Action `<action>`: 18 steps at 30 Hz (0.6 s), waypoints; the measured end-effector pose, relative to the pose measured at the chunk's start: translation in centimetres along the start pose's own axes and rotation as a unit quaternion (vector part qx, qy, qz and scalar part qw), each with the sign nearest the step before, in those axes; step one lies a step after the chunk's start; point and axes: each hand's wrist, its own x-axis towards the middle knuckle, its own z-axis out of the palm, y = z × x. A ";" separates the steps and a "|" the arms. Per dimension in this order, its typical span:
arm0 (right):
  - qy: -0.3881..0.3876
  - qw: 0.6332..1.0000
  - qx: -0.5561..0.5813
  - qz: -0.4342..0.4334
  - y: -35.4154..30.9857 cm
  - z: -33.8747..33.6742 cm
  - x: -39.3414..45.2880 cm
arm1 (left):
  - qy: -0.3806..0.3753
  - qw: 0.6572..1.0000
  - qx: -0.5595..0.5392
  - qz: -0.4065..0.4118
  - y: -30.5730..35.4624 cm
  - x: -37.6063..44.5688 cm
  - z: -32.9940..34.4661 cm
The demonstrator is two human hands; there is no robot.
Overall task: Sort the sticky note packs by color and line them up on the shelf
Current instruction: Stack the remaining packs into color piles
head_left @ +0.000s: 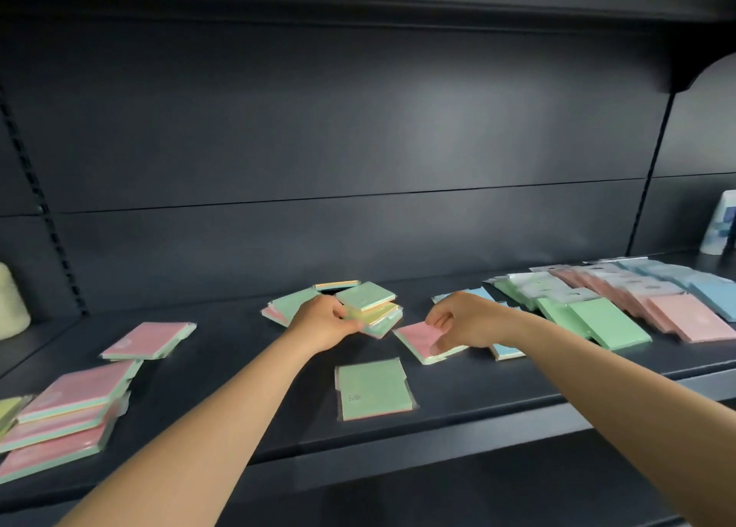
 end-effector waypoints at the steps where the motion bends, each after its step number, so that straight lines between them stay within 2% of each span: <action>1: -0.015 1.000 -0.021 -0.009 0.0 -0.2 0.5 | 0.009 1.000 -0.005 0.003 0.1 0.8 0.1; 7: -0.108 0.979 -0.167 -0.050 -0.4 -1.9 4.1 | -0.002 0.999 0.033 -0.004 0.4 6.0 0.5; 12: -0.183 0.955 -0.225 -0.065 -0.5 -3.0 6.1 | -0.033 0.996 0.069 -0.051 0.6 8.8 0.9; 18: -0.224 0.929 -0.284 -0.071 -1.2 -3.1 7.5 | -0.086 0.984 0.122 -0.093 1.3 11.2 0.6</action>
